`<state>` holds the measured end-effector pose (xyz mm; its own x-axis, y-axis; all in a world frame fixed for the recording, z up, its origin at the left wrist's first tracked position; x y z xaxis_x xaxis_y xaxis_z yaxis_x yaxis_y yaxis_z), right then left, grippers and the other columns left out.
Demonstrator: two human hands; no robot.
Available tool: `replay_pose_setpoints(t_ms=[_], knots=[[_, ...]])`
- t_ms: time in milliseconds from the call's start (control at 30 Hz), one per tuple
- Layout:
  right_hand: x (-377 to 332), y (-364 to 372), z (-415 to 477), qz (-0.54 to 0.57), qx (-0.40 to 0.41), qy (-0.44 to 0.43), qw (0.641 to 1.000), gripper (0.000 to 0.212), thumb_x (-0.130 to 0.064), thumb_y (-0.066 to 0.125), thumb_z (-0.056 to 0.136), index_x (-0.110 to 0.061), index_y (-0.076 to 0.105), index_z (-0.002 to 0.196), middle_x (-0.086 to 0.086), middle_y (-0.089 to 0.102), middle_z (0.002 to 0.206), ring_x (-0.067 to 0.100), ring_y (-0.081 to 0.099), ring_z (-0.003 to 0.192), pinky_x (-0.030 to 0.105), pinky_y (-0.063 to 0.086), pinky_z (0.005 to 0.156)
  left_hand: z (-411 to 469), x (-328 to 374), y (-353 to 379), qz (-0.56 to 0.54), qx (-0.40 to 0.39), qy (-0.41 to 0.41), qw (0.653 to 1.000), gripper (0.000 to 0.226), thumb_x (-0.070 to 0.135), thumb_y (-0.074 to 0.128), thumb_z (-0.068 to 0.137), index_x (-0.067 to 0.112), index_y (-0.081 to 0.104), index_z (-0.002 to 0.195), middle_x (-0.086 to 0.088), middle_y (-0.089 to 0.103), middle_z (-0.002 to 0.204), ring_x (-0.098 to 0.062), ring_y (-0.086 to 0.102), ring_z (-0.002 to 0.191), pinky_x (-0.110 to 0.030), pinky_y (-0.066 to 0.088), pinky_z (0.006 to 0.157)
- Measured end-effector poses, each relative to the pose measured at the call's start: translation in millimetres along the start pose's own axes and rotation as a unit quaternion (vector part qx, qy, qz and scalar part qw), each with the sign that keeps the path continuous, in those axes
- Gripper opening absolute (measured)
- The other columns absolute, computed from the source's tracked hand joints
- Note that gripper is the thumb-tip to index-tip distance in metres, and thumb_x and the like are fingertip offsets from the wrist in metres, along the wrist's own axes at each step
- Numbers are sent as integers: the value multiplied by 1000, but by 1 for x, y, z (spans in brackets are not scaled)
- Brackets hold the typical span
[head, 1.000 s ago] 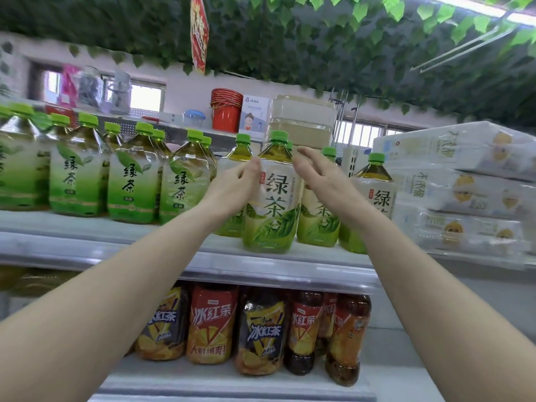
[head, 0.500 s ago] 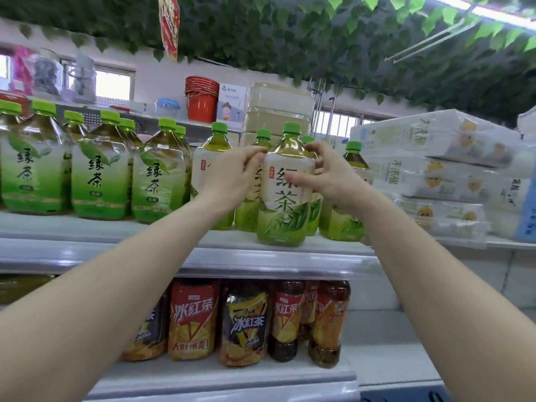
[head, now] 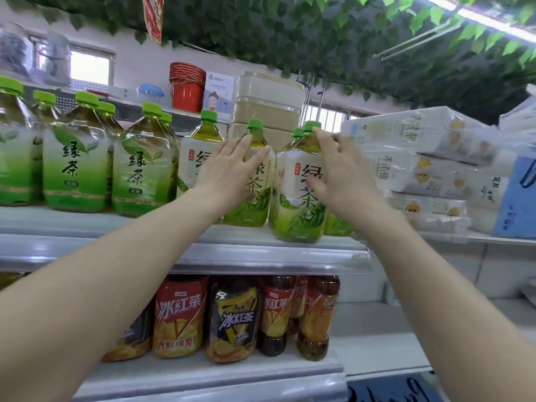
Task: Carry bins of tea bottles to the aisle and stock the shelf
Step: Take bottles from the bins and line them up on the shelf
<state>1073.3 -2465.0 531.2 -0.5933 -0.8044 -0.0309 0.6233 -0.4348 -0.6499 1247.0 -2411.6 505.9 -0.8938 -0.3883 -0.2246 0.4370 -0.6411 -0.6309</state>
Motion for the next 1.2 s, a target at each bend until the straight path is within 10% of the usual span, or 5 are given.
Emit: replay_pose_setpoints(t_ms=[233,967,1100,1200], knots=[[-11,34,-19,-118,-90,-26,989,131,-23,86,74,-25,-17,156,10,-21,163,31,-13,152,48,23,120,-2,-1,8,35,-21,10,999,115,53,75,79,29,-4,158,-12,-5,166,-30,2,153,-43,3,125],[11,76,30,-74,-72,-48,993,122,-34,84,76,-25,-6,158,9,-9,166,30,-4,153,44,7,122,-2,0,5,44,-6,3,999,120,56,80,72,29,2,159,-8,1,166,-30,8,152,-41,5,122],[67,35,30,-15,94,70,993,94,-43,74,83,-18,18,154,17,28,154,35,26,144,47,26,119,-1,3,2,42,11,6,999,115,65,76,70,27,12,157,-13,11,163,-33,16,149,-44,9,122],[99,47,24,29,-13,168,985,108,-57,70,82,-22,1,158,22,22,157,39,31,142,50,34,111,4,9,1,30,31,-2,999,112,64,80,66,23,22,153,-16,20,158,-36,24,145,-48,17,122]])
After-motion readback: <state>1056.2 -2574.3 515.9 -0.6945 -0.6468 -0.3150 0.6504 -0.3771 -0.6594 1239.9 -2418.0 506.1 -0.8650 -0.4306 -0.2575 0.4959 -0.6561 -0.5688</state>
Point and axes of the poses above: each hand's wrist, its own z-axis towards the middle knuckle, its own y-axis out of the palm, x = y × z, the point moved 7 cm from there along z, towards the middle knuckle
